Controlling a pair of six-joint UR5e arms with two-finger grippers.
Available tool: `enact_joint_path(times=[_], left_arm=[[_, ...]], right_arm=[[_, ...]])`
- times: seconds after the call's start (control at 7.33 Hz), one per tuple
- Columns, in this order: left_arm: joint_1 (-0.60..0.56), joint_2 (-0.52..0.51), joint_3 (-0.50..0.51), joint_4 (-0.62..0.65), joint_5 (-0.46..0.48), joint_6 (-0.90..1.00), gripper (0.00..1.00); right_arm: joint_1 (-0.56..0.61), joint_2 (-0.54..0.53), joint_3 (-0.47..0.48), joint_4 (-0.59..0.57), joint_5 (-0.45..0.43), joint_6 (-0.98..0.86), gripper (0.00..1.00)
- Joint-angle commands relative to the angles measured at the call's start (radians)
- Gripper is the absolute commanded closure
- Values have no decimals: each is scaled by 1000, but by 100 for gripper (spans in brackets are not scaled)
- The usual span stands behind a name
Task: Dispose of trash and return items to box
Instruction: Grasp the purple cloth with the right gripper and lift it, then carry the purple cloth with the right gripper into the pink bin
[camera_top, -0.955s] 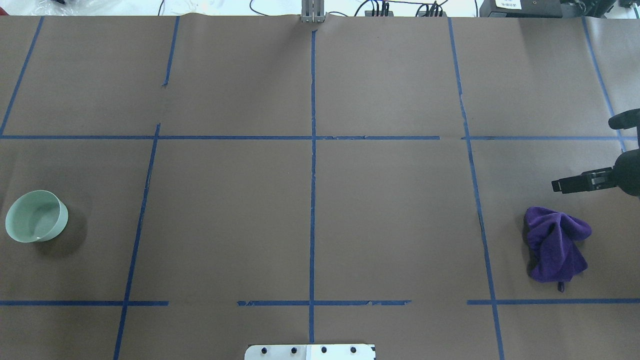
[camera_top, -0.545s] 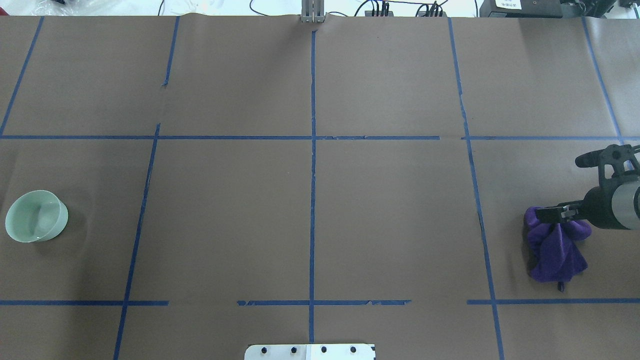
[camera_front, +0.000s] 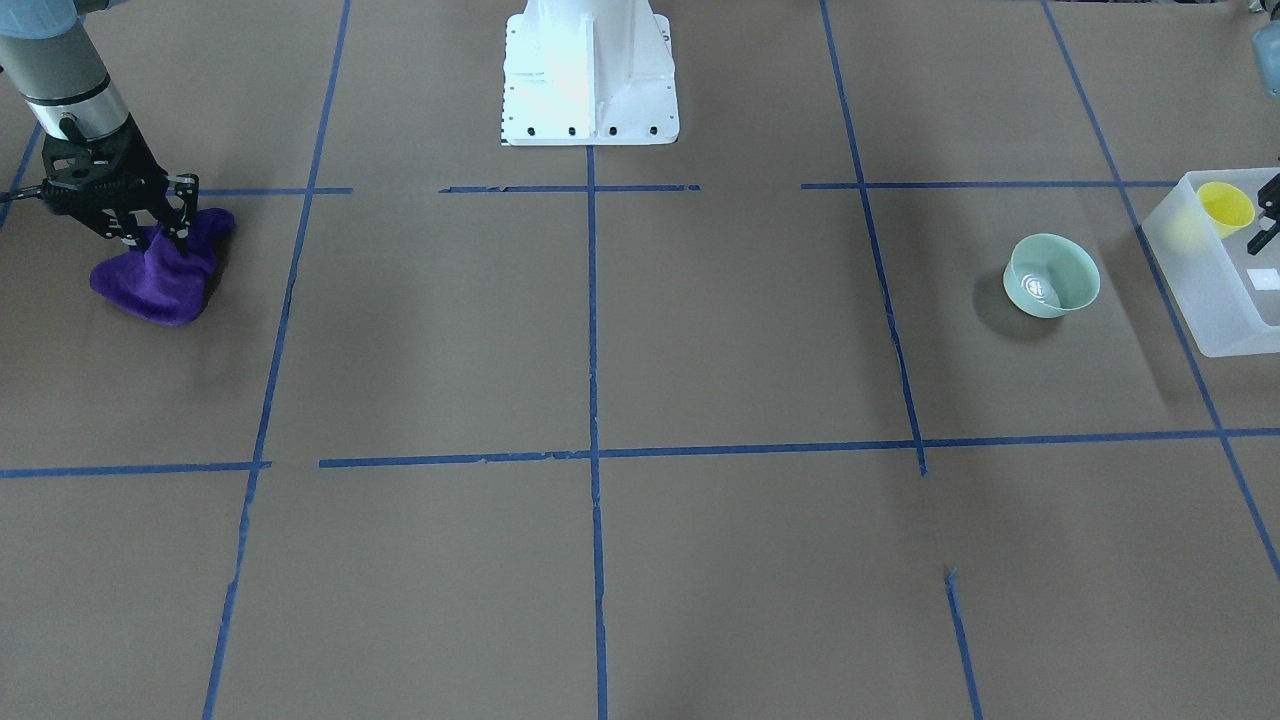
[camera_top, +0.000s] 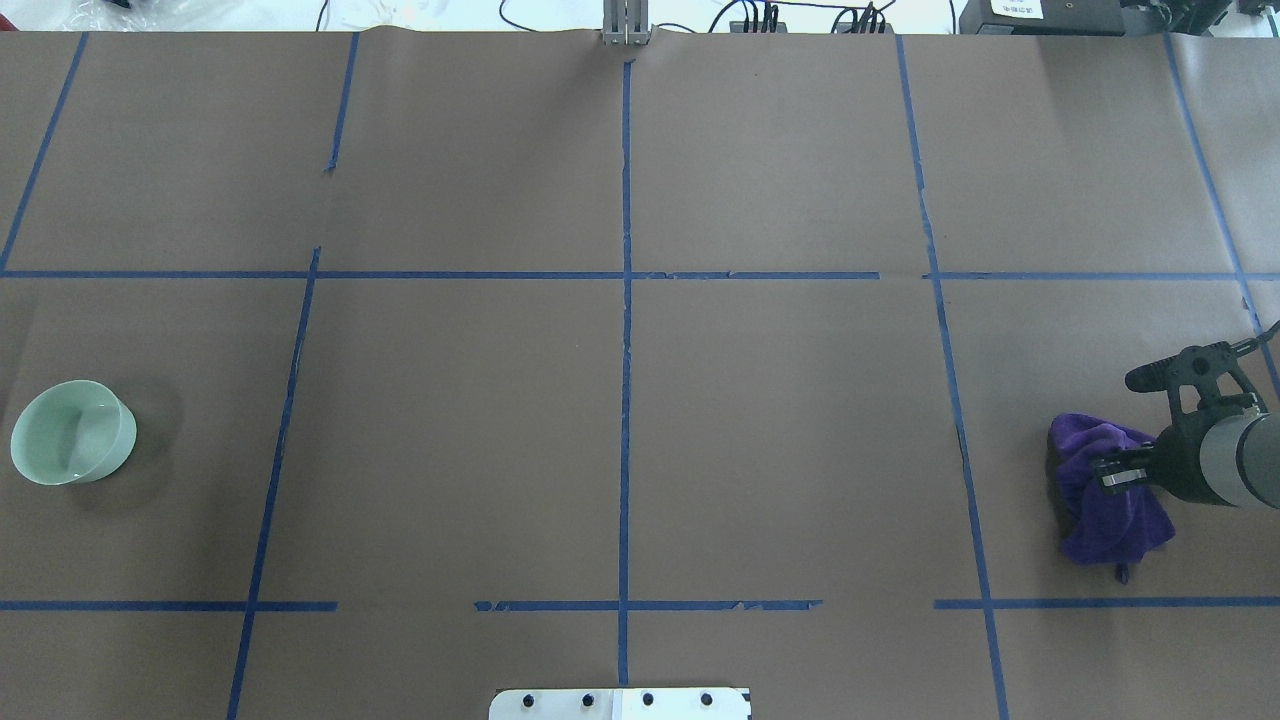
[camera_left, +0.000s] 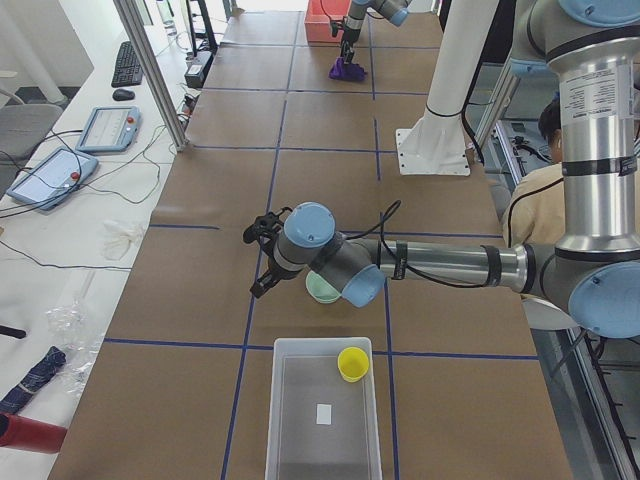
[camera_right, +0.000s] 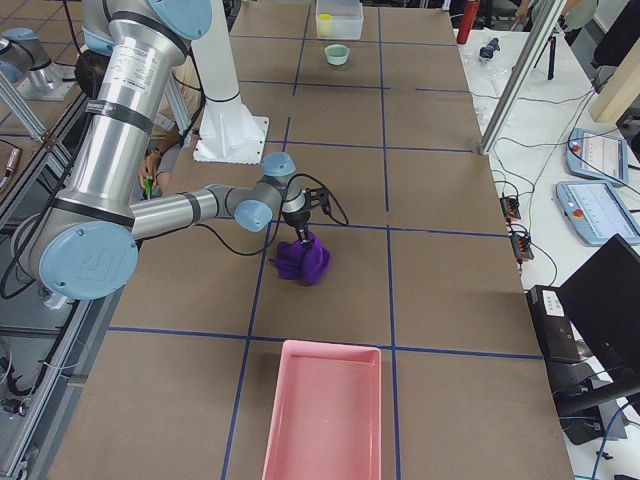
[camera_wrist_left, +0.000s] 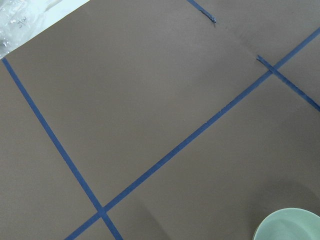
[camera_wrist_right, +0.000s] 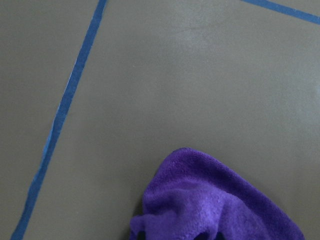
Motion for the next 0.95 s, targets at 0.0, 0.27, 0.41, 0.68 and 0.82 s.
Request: enact_joint_path(times=[0.0, 0.27, 0.41, 0.68, 0.82], left_arm=[[-4, -74, -14, 120, 0, 0, 0], [-4, -112, -66, 245, 2, 1, 0], [-4, -156, -71, 300, 3, 1, 0], [-4, -184, -68, 325, 12, -2, 0], [-2, -193, -68, 325, 12, -20, 0]], right_arm=[[180, 6, 23, -92, 100, -290, 100], [548, 19, 44, -253, 304, -765, 100], [738, 20, 33, -346, 395, -1014, 100], [1124, 170, -36, -703, 437, -1599, 100], [1246, 248, -183, -750, 425, -1811, 100]])
